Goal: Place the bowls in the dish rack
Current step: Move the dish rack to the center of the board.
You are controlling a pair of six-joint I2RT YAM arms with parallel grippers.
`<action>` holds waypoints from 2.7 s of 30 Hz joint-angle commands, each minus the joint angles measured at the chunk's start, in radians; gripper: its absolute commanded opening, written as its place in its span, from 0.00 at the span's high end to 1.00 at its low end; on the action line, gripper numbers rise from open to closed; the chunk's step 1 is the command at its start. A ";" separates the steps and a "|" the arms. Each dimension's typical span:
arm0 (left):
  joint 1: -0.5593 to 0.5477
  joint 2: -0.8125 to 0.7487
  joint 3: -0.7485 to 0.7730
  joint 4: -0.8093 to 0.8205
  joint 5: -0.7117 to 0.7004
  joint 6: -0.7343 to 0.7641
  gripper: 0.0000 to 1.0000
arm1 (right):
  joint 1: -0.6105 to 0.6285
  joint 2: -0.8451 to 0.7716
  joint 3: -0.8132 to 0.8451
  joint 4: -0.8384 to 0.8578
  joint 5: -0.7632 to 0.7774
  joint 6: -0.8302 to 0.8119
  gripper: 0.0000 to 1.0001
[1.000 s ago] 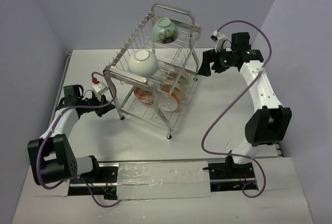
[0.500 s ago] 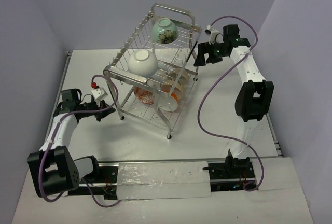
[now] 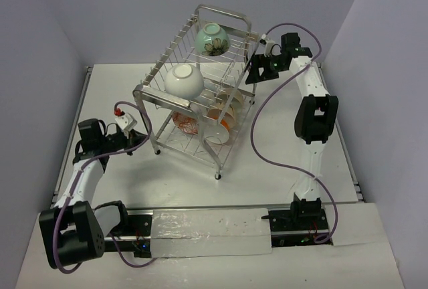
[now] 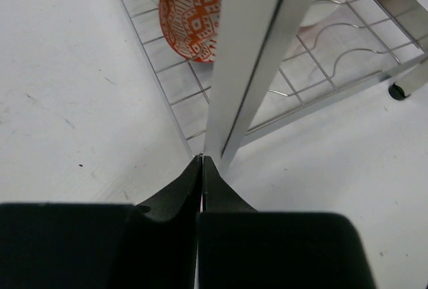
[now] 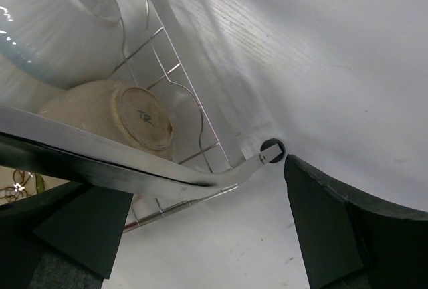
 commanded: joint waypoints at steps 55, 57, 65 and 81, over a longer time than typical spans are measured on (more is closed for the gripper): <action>0.145 0.445 0.298 -1.231 0.539 1.403 0.35 | -0.007 0.012 0.015 -0.011 -0.083 -0.015 1.00; 0.162 0.519 0.323 -1.233 0.561 1.408 0.39 | -0.007 0.017 0.017 -0.013 -0.080 -0.016 1.00; 0.164 0.591 0.311 -1.233 0.622 1.520 0.40 | -0.007 0.015 0.017 -0.017 -0.065 -0.023 1.00; 0.426 0.772 0.585 -1.233 0.518 1.293 0.43 | 0.006 -0.023 -0.040 0.002 -0.028 -0.012 1.00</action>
